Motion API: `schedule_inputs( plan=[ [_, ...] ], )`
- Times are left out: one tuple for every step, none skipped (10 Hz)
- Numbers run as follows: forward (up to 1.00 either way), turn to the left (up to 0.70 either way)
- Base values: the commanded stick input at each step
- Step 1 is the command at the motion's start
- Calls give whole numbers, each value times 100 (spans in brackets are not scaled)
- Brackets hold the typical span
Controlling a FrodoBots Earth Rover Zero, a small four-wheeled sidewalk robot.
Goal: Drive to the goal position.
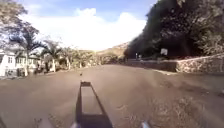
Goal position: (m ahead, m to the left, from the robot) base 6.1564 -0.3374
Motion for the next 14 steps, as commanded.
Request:
schedule_inputs(
  plan=[
    [85, 0],
    [85, 0],
    [85, -34],
    [85, -34],
    [85, -33],
    [85, -21],
    [85, -10],
    [85, -1],
    [85, -9],
    [85, -17],
    [85, -33],
    [85, -25],
    [85, -17],
    [85, -12]
  ],
)
